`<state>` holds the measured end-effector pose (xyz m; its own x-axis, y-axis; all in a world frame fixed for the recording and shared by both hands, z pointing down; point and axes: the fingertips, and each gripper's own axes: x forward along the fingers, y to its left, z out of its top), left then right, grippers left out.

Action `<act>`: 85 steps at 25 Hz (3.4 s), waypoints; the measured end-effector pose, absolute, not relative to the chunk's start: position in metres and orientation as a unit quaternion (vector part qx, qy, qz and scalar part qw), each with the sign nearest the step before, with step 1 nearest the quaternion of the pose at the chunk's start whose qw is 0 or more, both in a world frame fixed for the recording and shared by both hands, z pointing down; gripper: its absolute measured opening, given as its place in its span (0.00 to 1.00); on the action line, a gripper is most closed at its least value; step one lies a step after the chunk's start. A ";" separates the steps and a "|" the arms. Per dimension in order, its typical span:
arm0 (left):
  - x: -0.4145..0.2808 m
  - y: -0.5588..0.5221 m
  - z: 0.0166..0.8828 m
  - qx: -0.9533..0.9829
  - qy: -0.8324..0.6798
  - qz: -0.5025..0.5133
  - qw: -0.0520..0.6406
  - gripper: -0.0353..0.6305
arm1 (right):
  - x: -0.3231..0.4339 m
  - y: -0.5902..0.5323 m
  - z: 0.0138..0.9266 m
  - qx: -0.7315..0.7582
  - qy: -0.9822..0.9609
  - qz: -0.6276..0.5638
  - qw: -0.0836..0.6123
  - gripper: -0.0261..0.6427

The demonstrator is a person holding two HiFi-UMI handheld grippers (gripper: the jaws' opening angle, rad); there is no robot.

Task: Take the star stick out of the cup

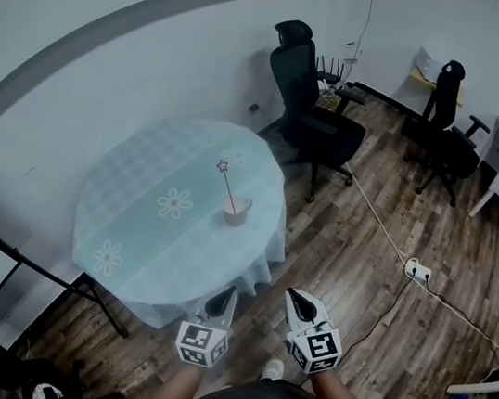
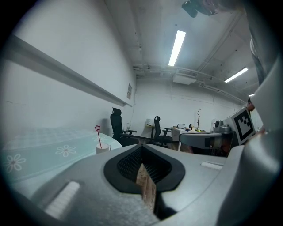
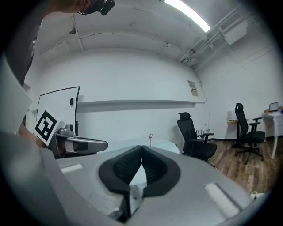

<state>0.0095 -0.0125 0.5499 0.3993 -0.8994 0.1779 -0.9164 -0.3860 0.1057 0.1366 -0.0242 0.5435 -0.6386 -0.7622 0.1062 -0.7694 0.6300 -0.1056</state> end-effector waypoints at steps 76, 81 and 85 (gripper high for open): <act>-0.175 -0.303 0.589 0.721 -0.679 0.051 0.130 0.06 | -0.080 -0.371 0.603 0.253 -0.953 0.098 0.135 0.04; -0.179 -0.309 0.600 0.708 -0.689 0.055 0.143 0.06 | -0.087 -0.388 0.617 0.246 -0.953 0.106 0.143 0.05; -0.181 -0.312 0.607 0.699 -0.697 0.062 0.145 0.06 | -0.096 -0.396 0.632 0.228 -0.952 0.122 0.163 0.09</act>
<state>-0.1813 -0.3124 0.6072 0.0206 -0.9568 0.2901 -0.9931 0.0139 0.1164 -0.0958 -0.3960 0.6319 -0.8430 -0.3948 0.3655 -0.4740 0.8663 -0.1577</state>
